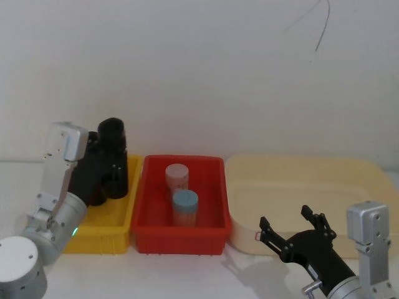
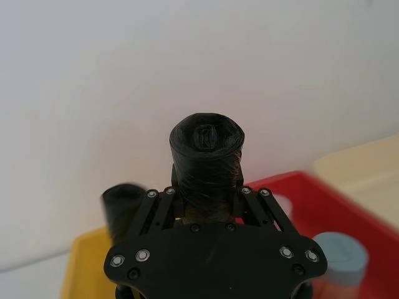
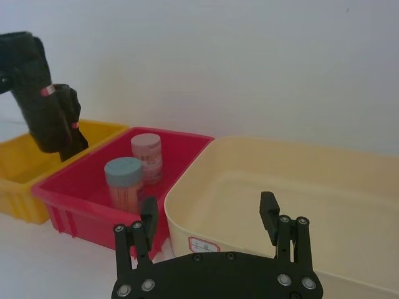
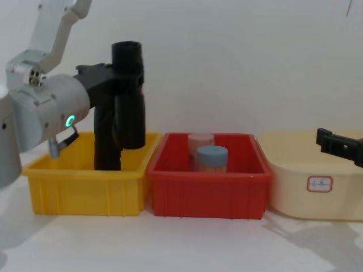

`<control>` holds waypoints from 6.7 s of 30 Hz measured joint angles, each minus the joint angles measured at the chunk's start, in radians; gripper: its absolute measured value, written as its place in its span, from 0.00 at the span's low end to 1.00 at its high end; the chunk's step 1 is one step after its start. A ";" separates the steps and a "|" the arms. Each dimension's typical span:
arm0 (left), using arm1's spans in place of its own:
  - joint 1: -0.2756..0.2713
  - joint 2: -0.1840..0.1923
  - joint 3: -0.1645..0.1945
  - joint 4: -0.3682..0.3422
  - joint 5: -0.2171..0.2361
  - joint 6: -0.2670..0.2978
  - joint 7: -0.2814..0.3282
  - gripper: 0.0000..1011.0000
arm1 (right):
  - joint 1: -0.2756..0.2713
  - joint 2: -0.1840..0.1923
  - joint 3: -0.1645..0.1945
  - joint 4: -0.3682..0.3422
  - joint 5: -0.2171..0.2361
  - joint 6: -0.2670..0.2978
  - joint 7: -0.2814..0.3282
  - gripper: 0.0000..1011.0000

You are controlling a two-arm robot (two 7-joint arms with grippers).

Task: Pick up the garbage bag with the one hand and transfer it to the other hand.

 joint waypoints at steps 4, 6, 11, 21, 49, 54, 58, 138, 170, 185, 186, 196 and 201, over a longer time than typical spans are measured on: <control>-0.010 -0.002 0.009 -0.013 -0.022 0.001 -0.048 0.37 | 0.000 0.000 0.000 0.000 0.000 0.000 0.000 0.99; -0.014 -0.003 0.012 -0.017 -0.029 0.003 -0.068 0.37 | 0.000 0.000 0.000 0.000 0.000 0.000 0.000 0.99; -0.027 -0.011 0.025 -0.028 -0.060 0.011 -0.128 0.37 | 0.000 0.000 0.000 0.000 0.000 0.000 0.000 0.99; -0.058 -0.027 0.055 -0.034 -0.122 0.028 -0.240 0.37 | 0.000 0.000 0.000 0.000 0.000 0.000 0.000 0.99; -0.215 -0.152 0.182 0.140 -0.287 0.092 -0.527 0.37 | 0.000 0.000 0.000 0.000 0.000 0.000 0.000 0.99; -0.234 -0.170 0.199 0.175 -0.299 0.100 -0.549 0.37 | 0.000 0.000 0.000 0.000 0.000 0.000 0.000 0.99; -0.247 -0.180 0.211 0.199 -0.307 0.104 -0.561 0.37 | 0.000 0.000 0.000 0.000 0.000 0.000 0.000 0.99; -0.275 -0.189 0.240 0.248 -0.333 0.107 -0.579 0.37 | 0.148 -0.047 0.023 0.062 -0.042 0.070 0.070 0.56; -0.275 -0.189 0.240 0.249 -0.331 0.109 -0.579 0.75 | 0.150 -0.076 0.070 0.068 -0.025 0.086 0.101 0.56; -0.275 -0.189 0.240 0.249 -0.332 0.109 -0.579 0.99 | 0.209 -0.057 0.139 0.142 -0.019 0.126 0.100 0.56; -0.275 -0.189 0.240 0.249 -0.332 0.109 -0.579 0.99 | 0.216 -0.054 0.143 0.150 -0.019 0.132 0.100 0.56; -0.275 -0.189 0.240 0.248 -0.332 0.108 -0.579 0.99 | 0.344 -0.001 0.186 0.312 -0.018 0.220 0.115 0.58; -0.275 -0.189 0.240 0.248 -0.332 0.108 -0.579 0.99 | 0.403 0.022 0.190 0.386 -0.031 0.261 0.123 0.72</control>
